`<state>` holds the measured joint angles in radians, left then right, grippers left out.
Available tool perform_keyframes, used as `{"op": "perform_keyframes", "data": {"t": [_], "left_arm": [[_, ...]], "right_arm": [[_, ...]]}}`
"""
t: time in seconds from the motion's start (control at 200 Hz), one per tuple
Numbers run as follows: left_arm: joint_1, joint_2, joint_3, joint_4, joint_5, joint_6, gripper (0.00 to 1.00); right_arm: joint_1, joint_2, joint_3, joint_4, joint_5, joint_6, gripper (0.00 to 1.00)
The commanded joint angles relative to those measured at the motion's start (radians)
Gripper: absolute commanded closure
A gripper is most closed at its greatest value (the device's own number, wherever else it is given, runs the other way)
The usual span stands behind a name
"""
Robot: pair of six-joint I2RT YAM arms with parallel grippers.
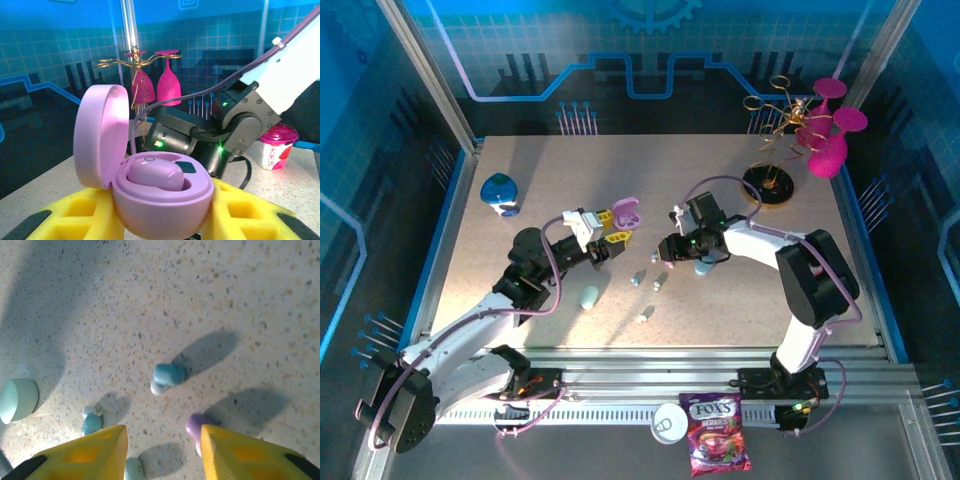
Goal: Insert the wireless bluetooth earbuds into the charging case
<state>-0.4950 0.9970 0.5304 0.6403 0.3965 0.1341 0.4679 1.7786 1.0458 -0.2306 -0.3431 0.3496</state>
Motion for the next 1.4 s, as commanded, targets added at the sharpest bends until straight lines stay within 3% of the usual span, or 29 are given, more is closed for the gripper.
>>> {"op": "perform_keyframes", "data": {"t": [0.0, 0.265, 0.565, 1.041, 1.391], "left_arm": [[-0.008, -0.006, 0.015, 0.037, -0.001, 0.009, 0.78], [-0.01, -0.011, 0.013, 0.029, -0.005, 0.012, 0.78], [-0.014, 0.001, 0.018, 0.036, -0.002, 0.009, 0.78], [-0.017, 0.006, 0.014, 0.041, -0.007, 0.008, 0.78], [-0.018, 0.013, 0.008, 0.053, -0.008, 0.007, 0.78]], "right_arm": [[-0.005, 0.064, 0.058, -0.059, -0.002, -0.08, 0.58], [-0.009, 0.137, 0.079, -0.079, -0.049, -0.136, 0.58], [-0.009, 0.096, 0.001, -0.047, -0.089, -0.122, 0.59], [-0.009, 0.083, -0.017, -0.042, -0.091, -0.103, 0.7], [-0.008, 0.057, -0.025, -0.045, -0.108, -0.092, 0.7]]}}
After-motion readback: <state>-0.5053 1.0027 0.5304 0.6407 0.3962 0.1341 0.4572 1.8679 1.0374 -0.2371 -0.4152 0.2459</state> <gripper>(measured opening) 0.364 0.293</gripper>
